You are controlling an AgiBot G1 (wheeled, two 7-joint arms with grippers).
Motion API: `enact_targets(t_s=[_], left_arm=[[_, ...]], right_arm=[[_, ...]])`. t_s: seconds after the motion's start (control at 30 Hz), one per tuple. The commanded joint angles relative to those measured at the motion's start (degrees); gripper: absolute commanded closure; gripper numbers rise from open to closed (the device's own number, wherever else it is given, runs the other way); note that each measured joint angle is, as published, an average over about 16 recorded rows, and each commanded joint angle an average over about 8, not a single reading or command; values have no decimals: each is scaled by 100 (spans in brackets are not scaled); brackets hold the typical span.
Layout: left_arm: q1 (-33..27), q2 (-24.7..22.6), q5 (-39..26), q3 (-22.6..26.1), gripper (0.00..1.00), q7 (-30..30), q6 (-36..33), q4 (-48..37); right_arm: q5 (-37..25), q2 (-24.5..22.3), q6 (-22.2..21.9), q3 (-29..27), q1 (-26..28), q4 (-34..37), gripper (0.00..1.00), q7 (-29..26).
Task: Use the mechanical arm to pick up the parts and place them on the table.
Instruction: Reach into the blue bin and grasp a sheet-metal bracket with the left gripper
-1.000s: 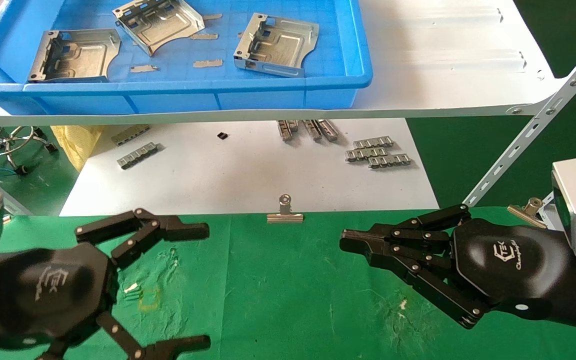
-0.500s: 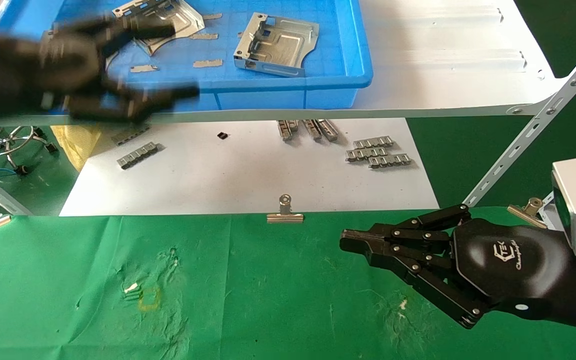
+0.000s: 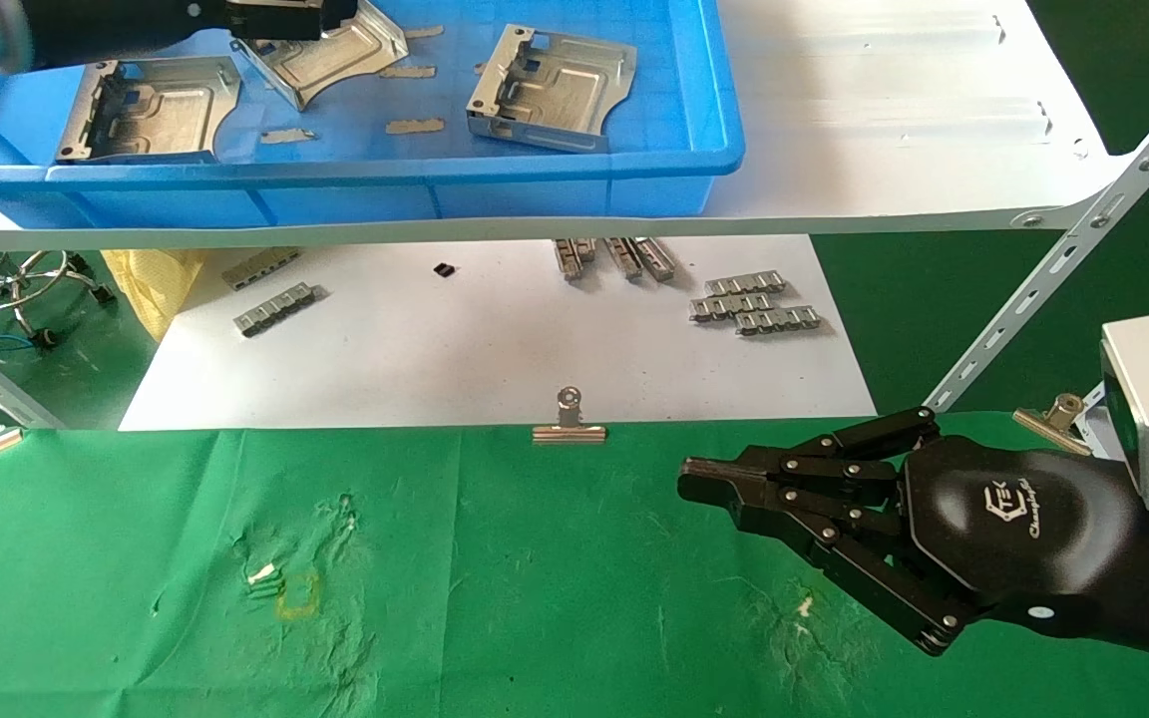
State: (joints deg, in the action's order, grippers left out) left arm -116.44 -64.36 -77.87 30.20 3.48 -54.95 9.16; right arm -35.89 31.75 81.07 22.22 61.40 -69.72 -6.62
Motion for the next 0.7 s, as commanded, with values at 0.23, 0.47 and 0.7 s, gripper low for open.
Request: enact_targets(t_s=[0.23,0.47,0.7], left_arm=[[-324,-363,-413,259,100,-126,519,-637],[-410,-433,-559,357,100,-260,753,-779],[-421,-489,-610,391,100,-294,999,-875]], right_arm=[[0,0,0,0,0,0,7,0],[0,0,0,0,0,0,0,0],[0,0,0,0,0,0,0,0]])
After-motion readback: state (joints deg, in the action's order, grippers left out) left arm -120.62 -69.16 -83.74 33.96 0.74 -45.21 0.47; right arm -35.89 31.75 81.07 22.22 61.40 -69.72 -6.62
